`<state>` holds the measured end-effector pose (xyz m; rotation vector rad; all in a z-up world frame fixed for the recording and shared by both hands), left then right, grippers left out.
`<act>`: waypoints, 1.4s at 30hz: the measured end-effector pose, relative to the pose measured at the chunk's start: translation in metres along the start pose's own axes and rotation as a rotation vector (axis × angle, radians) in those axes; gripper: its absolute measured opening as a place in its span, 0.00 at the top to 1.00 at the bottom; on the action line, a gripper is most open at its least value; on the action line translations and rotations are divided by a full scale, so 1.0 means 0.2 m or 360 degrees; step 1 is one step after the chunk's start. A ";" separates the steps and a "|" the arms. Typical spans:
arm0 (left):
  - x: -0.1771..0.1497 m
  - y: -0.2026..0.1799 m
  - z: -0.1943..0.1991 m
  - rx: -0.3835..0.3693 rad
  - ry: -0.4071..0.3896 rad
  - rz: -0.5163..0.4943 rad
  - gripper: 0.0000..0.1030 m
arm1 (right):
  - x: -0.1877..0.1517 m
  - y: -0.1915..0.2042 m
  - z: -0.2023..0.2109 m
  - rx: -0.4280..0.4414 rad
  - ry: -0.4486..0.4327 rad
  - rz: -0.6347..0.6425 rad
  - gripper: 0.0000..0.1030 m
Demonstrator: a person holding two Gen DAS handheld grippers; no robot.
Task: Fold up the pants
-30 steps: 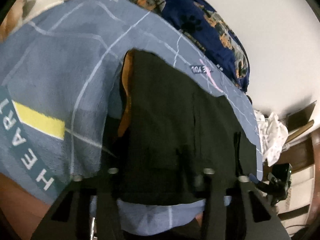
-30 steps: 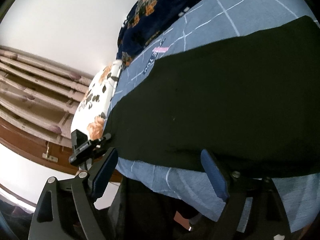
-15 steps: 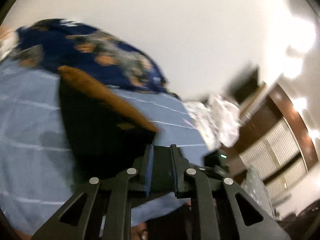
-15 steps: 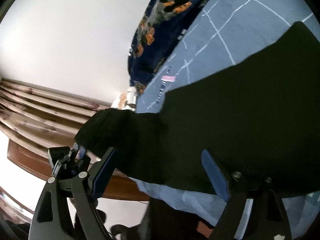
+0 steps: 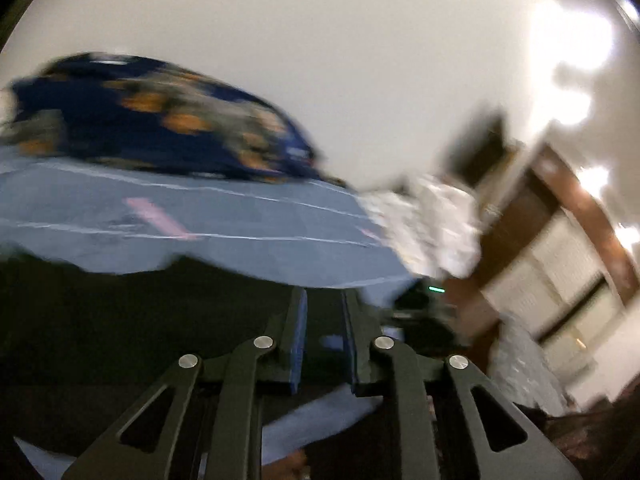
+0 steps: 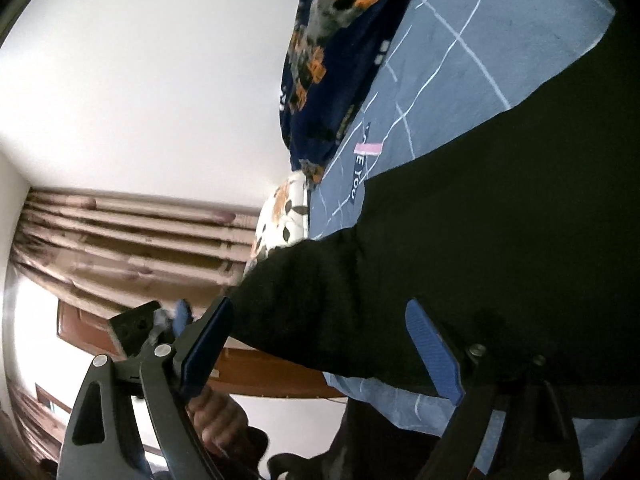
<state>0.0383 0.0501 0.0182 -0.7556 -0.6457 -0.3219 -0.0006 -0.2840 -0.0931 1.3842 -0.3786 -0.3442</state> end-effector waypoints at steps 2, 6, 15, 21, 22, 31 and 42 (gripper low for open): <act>-0.02 0.21 0.15 0.0137 -0.0011 0.0142 0.64 | -0.01 -0.01 -0.02 0.0003 0.0015 -0.0018 0.16; -0.18 0.66 0.41 0.0314 -0.0021 0.0581 0.58 | -0.04 -0.04 -0.05 -0.0025 0.0047 -0.0039 0.16; -0.66 0.90 0.31 0.0054 0.0222 0.1169 0.58 | -0.09 -0.08 -0.10 -0.0078 0.0095 -0.0062 0.13; -0.74 1.00 0.13 0.0078 0.0308 0.1275 0.58 | -0.11 -0.10 -0.10 -0.0092 0.0097 -0.0073 0.13; -0.74 1.02 0.12 0.0062 0.0306 0.1297 0.58 | -0.11 -0.10 -0.10 -0.0086 0.0091 -0.0075 0.13; -0.74 0.97 0.13 0.0209 0.0342 0.1264 0.51 | -0.09 -0.09 -0.07 -0.0079 0.0059 -0.0077 0.11; -0.77 1.12 0.11 0.0162 0.0281 0.1475 0.49 | -0.09 -0.13 -0.09 -0.0068 0.0067 -0.0106 0.11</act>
Point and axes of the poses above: each gripper's, at about its wrist camera, not at the fingertips, and z roughly against the way its jaws point, y to its left, x to its top, the point moved 4 cm from there along -z, roughly the way its jaws point, and after that the axes turned 4 degrees about x, right-handed, at the moved point
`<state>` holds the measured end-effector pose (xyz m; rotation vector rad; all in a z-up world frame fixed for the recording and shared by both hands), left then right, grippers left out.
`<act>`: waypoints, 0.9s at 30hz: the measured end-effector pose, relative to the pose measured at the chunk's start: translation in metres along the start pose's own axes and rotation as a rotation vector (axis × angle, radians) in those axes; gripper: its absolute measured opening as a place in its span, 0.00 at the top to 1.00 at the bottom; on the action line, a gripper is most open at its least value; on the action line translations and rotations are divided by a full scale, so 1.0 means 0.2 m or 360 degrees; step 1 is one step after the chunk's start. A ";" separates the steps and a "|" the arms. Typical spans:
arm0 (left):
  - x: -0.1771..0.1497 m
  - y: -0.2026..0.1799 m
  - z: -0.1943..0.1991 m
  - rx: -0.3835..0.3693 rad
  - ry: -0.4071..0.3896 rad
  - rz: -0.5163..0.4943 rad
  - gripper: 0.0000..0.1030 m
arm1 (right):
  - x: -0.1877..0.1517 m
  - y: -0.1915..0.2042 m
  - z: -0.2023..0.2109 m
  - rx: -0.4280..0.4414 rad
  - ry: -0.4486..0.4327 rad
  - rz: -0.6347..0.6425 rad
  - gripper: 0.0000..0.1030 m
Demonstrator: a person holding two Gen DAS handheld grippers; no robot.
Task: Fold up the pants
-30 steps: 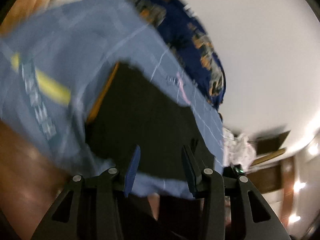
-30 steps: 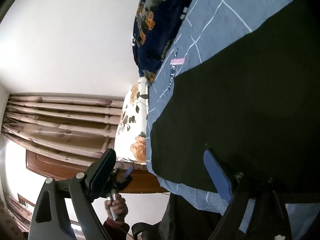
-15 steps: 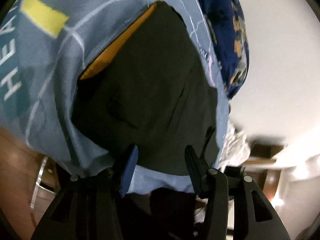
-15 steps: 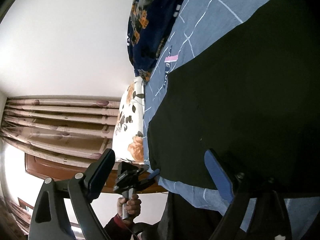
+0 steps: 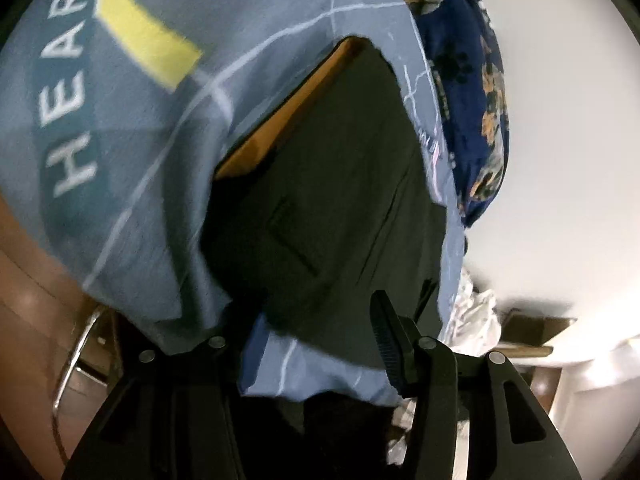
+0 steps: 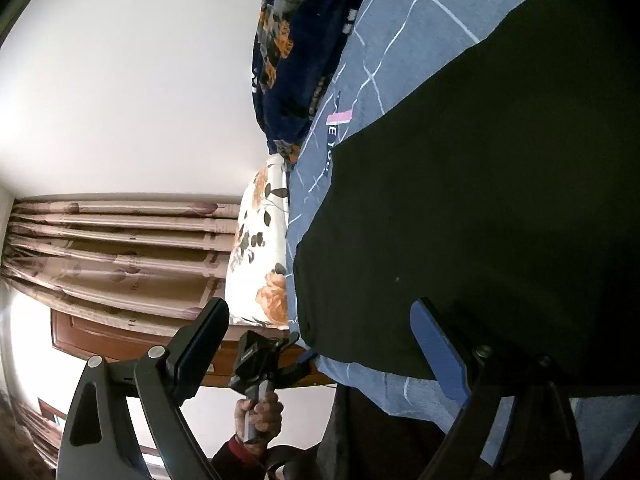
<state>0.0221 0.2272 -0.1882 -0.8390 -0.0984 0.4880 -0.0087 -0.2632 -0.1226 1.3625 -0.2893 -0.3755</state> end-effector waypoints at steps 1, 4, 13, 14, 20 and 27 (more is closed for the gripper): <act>0.01 -0.02 -0.01 0.0006 -0.0003 -0.0012 0.47 | 0.00 0.00 0.00 0.0001 -0.0001 0.0001 0.11; 0.01 -0.06 -0.01 0.0009 -0.0054 -0.0100 0.47 | -0.01 0.00 0.00 -0.0003 -0.0007 0.0007 0.11; 0.01 -0.09 -0.02 -0.0078 -0.0099 -0.0135 0.47 | -0.02 -0.01 -0.01 -0.0005 0.0004 -0.0010 0.11; 0.01 -0.08 -0.02 -0.0119 -0.0116 -0.0099 0.47 | -0.03 0.00 -0.01 -0.0008 0.0008 -0.0003 0.11; 0.01 -0.17 -0.04 -0.0087 -0.0214 -0.0218 0.47 | -0.03 -0.01 -0.02 -0.0005 0.0003 -0.0020 0.10; 0.06 -0.10 -0.11 -0.0056 -0.0176 -0.0070 0.47 | -0.03 -0.01 -0.02 0.0001 0.0006 -0.0021 0.10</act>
Point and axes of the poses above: each gripper's, at about its wrist camera, not at the fingertips, and z roughly against the way its jaws point, y to its left, x to its top, the point moved 4 cm from there along -z, roughly the way its jaws point, and after that the axes turned 4 degrees about x, right-handed, at the moved point
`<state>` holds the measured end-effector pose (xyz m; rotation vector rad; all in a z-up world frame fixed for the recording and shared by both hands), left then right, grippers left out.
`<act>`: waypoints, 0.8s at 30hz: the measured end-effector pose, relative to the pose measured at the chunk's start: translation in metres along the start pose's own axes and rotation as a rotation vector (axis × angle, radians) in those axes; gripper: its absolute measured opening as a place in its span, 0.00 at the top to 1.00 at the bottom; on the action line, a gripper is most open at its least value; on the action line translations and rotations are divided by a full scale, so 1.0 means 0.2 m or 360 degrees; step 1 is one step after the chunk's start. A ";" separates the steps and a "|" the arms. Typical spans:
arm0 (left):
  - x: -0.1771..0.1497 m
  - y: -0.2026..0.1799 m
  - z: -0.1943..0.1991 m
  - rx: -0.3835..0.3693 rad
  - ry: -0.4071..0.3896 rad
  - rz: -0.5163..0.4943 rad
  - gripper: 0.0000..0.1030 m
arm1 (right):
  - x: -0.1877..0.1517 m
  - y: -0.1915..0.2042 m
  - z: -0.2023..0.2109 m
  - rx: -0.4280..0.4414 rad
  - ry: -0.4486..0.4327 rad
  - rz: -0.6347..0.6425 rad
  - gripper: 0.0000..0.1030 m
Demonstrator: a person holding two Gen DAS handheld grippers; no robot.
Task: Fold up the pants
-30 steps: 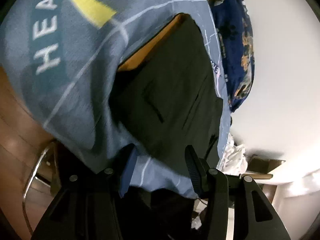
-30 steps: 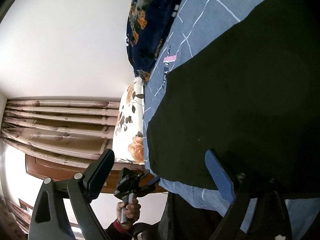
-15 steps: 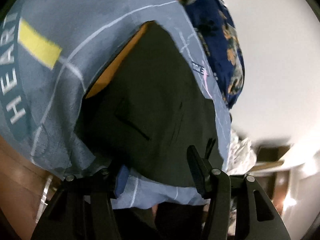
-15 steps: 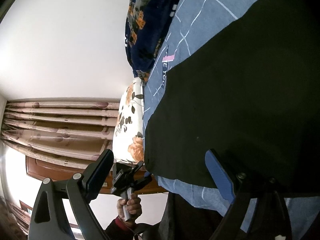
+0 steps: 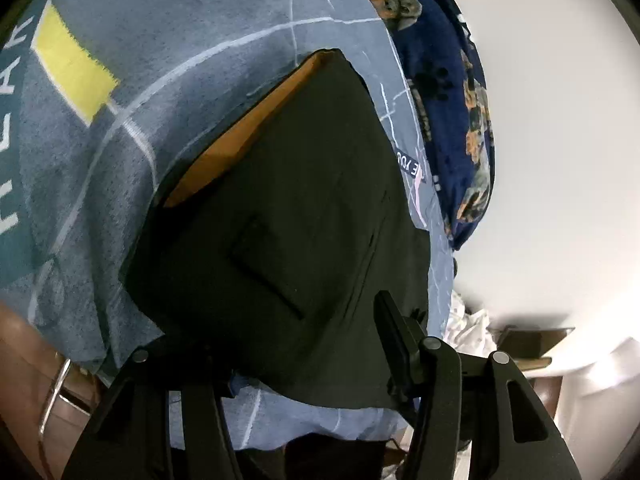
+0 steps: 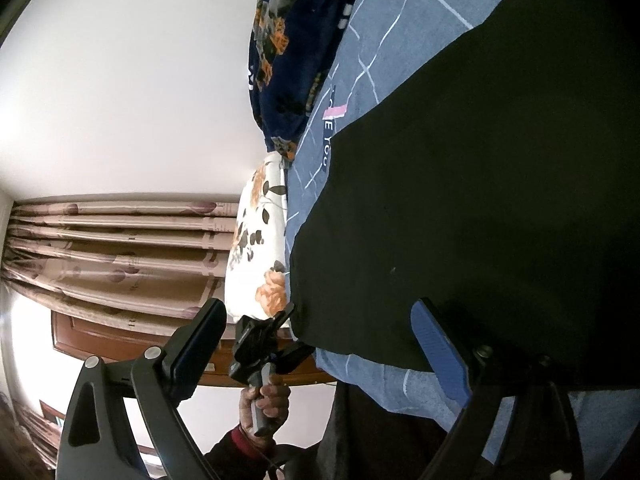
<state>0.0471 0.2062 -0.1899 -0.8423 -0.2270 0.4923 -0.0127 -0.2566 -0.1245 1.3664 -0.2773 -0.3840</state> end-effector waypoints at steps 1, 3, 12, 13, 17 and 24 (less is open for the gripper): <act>0.00 0.00 0.00 0.0014 -0.0003 -0.0021 0.48 | 0.00 0.00 0.00 -0.0001 0.0001 0.0000 0.10; -0.01 -0.05 -0.01 0.0122 -0.0010 -0.0125 0.54 | 0.00 0.00 0.00 0.0002 0.0001 0.0002 0.09; -0.17 -0.54 0.06 0.0280 -0.0232 -0.0818 0.86 | 0.01 0.02 0.01 0.0013 -0.0017 0.0037 0.09; -0.21 -0.62 0.06 0.0271 -0.0255 -0.0906 0.86 | 0.01 0.02 0.01 0.0017 -0.0022 0.0038 0.09; -0.42 -0.92 0.00 0.0173 -0.0262 -0.1240 0.86 | 0.02 0.04 0.03 0.0055 -0.0043 0.0038 0.08; -0.88 -1.32 -0.34 0.0006 -0.0118 -0.1760 0.86 | 0.09 0.13 0.17 0.0291 -0.0123 0.0013 0.08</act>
Point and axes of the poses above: each gripper's, at about its wrist camera, not at the fingertips, and z roughly against the way its jaws point, y to its left, x to its top, the point moved 4 cm from there along -z, roughly the way its jaws point, and after that the axes turned 4 degrees about x, right-handed, at the moved point
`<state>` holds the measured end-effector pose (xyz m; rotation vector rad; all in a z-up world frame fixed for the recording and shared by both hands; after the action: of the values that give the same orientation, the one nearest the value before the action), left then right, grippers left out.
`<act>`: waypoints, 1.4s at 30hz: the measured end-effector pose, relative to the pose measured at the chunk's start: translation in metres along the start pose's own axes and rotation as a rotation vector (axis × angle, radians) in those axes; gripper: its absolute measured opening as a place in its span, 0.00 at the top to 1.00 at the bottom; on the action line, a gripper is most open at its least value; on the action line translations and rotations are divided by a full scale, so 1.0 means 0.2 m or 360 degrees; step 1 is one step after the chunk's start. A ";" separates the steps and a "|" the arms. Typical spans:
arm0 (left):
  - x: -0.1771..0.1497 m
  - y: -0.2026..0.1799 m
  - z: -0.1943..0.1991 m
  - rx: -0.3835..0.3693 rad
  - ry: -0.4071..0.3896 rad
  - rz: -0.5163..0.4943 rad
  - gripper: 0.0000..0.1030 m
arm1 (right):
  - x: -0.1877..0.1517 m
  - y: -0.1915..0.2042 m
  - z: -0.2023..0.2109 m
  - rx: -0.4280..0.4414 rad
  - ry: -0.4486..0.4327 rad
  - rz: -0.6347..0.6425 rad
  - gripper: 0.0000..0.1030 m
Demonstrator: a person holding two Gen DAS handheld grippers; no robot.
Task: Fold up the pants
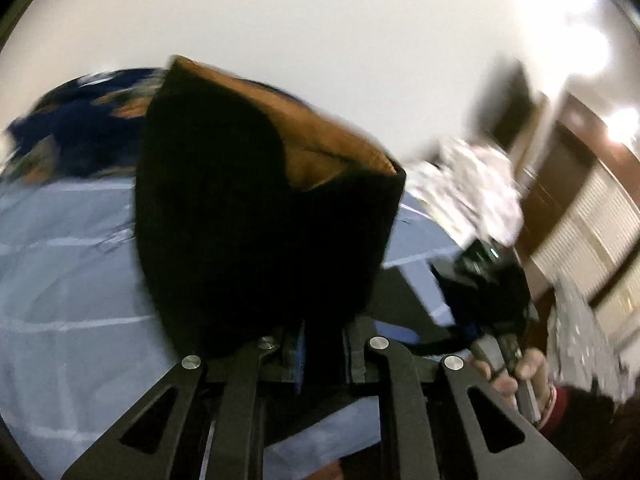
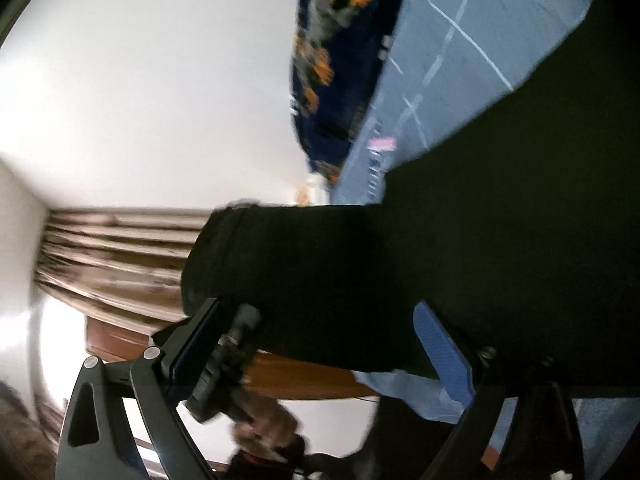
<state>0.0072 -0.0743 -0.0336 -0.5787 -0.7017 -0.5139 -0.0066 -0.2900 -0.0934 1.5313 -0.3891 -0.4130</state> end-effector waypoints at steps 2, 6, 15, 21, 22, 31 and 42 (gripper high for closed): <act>-0.01 -0.12 -0.13 -0.0028 0.0041 -0.0102 0.87 | 0.04 0.03 0.07 0.0080 -0.0041 -0.0020 0.07; -0.09 -0.31 -0.36 -0.0156 0.0164 -0.0284 0.87 | 0.14 0.01 0.21 0.0196 -0.0138 -0.0088 0.01; -0.14 -0.20 -0.23 -0.0049 0.0153 -0.0248 0.83 | 0.27 -0.12 0.38 0.0030 -0.0298 -0.0173 0.01; -0.26 0.13 -0.24 0.0050 0.0256 0.0035 0.83 | 0.39 -0.08 0.37 -0.0338 -0.0206 0.0039 0.01; -0.28 0.15 -0.25 0.0041 0.0264 0.0081 0.82 | 0.40 -0.09 0.33 -0.0424 -0.0162 0.0060 0.01; -0.39 0.19 -0.36 -0.0014 0.0409 0.0149 0.77 | 0.43 -0.25 0.14 -0.0798 0.0101 0.0152 0.02; -0.41 0.25 -0.38 -0.0102 0.0429 0.0292 0.66 | 0.49 -0.28 0.01 -0.0511 0.0399 0.0111 0.08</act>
<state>0.0176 -0.0674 -0.1552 -0.6137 -0.3731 -0.4338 0.0771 -0.3393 -0.1509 1.2333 -0.1691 -0.2122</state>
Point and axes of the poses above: each gripper's, at about its wrist camera, not at the fingertips, and z roughly against the way its jaws point, y to its left, x to its top, the point moved 4 cm from there along -z, roughly the way its jaws point, and after that the axes turned 4 degrees about x, right-handed, at the moved point
